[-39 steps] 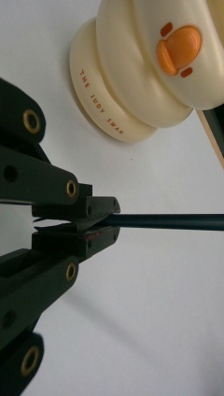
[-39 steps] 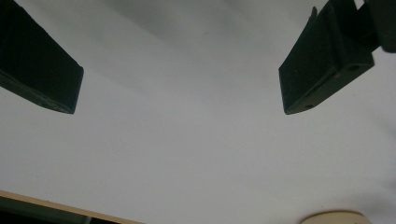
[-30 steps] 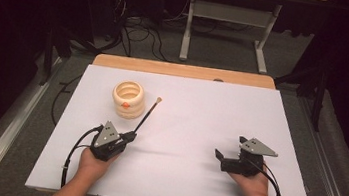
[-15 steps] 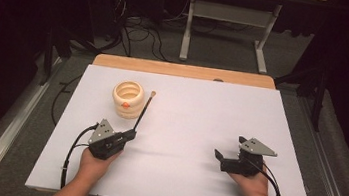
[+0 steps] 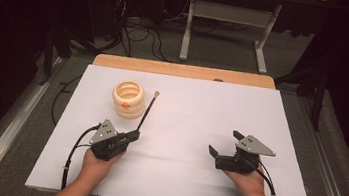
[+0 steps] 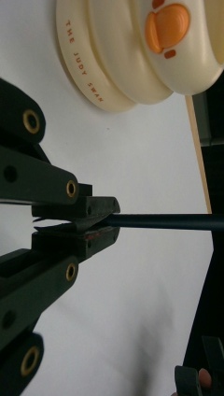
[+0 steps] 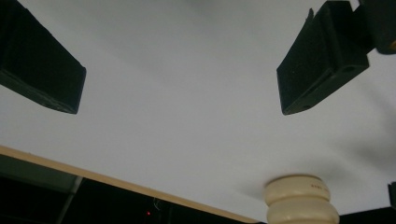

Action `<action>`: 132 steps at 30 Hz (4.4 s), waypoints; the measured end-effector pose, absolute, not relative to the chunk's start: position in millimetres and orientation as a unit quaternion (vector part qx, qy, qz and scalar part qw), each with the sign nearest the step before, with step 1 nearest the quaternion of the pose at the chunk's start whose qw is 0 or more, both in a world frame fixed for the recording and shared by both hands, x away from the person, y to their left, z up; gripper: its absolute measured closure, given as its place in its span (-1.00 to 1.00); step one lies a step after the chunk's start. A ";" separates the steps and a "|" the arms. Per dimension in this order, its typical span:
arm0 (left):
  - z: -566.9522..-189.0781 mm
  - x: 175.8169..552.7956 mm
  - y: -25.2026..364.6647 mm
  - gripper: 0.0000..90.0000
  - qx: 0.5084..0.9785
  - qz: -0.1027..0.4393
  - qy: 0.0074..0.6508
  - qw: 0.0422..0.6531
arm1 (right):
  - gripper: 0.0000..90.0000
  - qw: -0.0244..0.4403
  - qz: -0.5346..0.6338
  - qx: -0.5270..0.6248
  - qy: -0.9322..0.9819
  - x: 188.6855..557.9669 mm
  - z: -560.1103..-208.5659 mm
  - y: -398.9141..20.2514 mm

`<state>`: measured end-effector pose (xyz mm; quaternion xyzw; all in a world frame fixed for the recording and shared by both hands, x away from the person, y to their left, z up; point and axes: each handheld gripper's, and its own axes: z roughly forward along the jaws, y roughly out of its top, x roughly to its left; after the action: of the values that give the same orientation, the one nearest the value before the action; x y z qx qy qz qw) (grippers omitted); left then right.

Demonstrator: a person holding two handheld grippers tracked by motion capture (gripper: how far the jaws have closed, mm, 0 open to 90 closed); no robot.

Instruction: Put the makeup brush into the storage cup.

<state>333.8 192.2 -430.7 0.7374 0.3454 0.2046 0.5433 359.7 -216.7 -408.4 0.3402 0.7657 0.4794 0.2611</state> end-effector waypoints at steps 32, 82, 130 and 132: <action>-413.5 349.9 138.3 0.91 0.715 0.195 0.322 0.589 | -0.63 0.251 0.530 0.306 0.750 388.3 -364.1 -156.6; -435.1 333.9 111.8 0.91 0.741 0.160 0.291 0.584 | 0.21 0.145 0.635 0.298 0.698 367.1 -367.8 -129.8; -436.3 331.1 105.5 0.90 0.748 0.167 0.281 0.578 | 0.83 0.094 0.661 0.318 0.673 369.3 -371.2 -130.7; -436.4 331.1 105.3 0.90 0.748 0.167 0.281 0.578 | 0.84 0.091 0.662 0.317 0.673 369.5 -371.3 -130.7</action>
<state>331.1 105.3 -436.4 0.7481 0.2807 0.1669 0.5777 369.5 -130.7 -371.3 0.3169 0.6729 0.6622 0.0909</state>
